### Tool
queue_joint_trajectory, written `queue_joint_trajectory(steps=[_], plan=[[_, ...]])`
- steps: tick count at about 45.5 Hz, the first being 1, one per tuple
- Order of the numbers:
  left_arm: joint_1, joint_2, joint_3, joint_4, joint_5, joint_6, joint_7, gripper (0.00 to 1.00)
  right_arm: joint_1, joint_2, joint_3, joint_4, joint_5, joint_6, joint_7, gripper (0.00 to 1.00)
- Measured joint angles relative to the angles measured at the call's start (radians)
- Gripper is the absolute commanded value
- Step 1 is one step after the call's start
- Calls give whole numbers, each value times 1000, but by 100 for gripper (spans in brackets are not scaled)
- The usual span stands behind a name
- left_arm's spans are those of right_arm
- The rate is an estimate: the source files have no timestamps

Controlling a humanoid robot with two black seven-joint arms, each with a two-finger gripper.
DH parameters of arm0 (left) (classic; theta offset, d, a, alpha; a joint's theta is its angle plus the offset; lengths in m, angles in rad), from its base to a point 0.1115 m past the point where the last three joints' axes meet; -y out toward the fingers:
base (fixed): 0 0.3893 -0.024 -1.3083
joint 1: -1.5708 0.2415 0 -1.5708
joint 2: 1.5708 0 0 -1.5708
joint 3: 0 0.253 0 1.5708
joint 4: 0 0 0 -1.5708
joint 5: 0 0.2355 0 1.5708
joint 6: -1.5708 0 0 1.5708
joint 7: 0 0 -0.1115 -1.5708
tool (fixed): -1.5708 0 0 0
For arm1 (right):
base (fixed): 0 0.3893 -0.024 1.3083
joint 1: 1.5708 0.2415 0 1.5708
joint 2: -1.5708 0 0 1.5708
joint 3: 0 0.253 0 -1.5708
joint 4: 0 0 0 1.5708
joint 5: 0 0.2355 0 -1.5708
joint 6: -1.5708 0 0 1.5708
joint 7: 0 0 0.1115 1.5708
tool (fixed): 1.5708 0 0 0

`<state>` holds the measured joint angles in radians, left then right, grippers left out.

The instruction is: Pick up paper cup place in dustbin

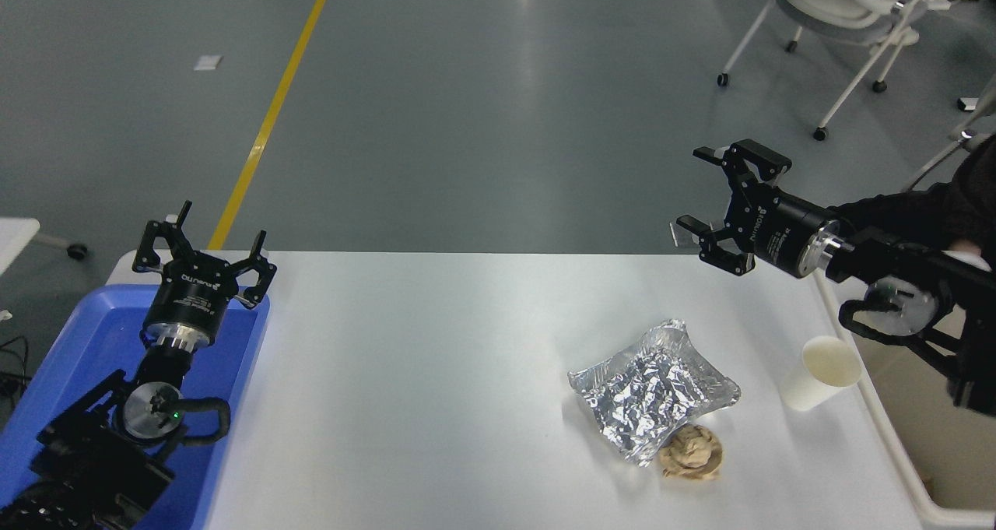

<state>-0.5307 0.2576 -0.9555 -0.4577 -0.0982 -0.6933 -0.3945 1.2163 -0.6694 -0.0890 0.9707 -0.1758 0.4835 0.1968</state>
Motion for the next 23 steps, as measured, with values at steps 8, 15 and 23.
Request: queue_joint_trajectory(steps=[8,15,23], plan=[[0,0,0,0,0,0,-1,100,290,-3,-327,109,-64,51,-7,100],[0,0,0,0,0,0,-1,100,549,39,-603,245,-85,86,-8,100],[0,0,0,0,0,0,-1,100,804,105,-873,426,-67,120,-9,100]])
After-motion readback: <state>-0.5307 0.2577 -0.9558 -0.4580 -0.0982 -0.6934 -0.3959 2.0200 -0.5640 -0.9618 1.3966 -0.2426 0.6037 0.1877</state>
